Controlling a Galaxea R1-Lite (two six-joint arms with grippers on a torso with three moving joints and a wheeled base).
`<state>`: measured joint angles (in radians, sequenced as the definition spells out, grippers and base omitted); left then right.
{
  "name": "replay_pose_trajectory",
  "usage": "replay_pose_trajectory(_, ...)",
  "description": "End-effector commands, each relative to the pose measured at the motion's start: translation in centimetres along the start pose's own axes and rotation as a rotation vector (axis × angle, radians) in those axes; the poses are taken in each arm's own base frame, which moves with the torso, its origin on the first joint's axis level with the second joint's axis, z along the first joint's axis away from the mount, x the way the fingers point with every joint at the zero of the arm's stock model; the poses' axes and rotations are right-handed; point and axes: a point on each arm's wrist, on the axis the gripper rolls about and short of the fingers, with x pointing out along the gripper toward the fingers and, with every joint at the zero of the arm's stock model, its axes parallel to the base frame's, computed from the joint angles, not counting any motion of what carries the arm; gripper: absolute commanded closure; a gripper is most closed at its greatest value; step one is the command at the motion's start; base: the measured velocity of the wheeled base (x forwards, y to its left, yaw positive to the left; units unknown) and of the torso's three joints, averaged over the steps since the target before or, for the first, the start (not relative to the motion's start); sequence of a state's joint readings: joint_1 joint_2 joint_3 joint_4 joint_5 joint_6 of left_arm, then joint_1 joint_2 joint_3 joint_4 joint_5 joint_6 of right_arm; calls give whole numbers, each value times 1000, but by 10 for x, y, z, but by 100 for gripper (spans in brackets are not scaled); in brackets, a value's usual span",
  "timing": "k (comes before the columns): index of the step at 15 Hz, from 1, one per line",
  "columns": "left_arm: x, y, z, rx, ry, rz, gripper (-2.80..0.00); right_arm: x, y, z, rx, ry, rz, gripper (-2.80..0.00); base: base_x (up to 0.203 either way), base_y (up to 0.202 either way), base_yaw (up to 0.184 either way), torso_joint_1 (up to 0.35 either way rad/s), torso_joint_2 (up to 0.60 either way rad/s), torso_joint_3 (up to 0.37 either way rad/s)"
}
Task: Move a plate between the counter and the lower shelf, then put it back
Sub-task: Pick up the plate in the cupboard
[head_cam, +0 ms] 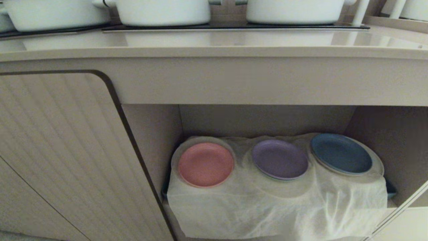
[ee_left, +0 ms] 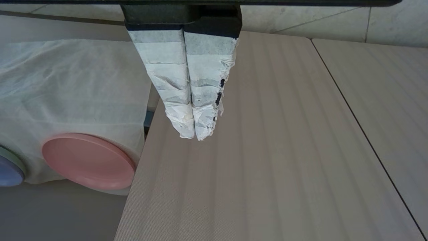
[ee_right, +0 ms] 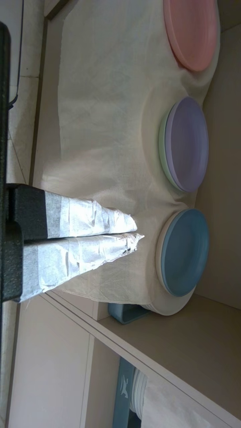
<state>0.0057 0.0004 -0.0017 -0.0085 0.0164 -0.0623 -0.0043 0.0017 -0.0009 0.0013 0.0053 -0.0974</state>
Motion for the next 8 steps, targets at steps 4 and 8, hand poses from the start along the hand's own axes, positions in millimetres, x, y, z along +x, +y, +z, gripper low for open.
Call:
replay_pose_trajectory(4, 0, 0, 0, -1, 1, 1, 0, 0, 0, 0, 4, -1, 0, 0, 0, 0, 0, 0, 0, 0)
replay_pose_trajectory(8, 0, 0, 0, -1, 1, 1, 0, 0, 0, 0, 8, -4, -1, 0, 0, 0, 0, 0, 0, 0)
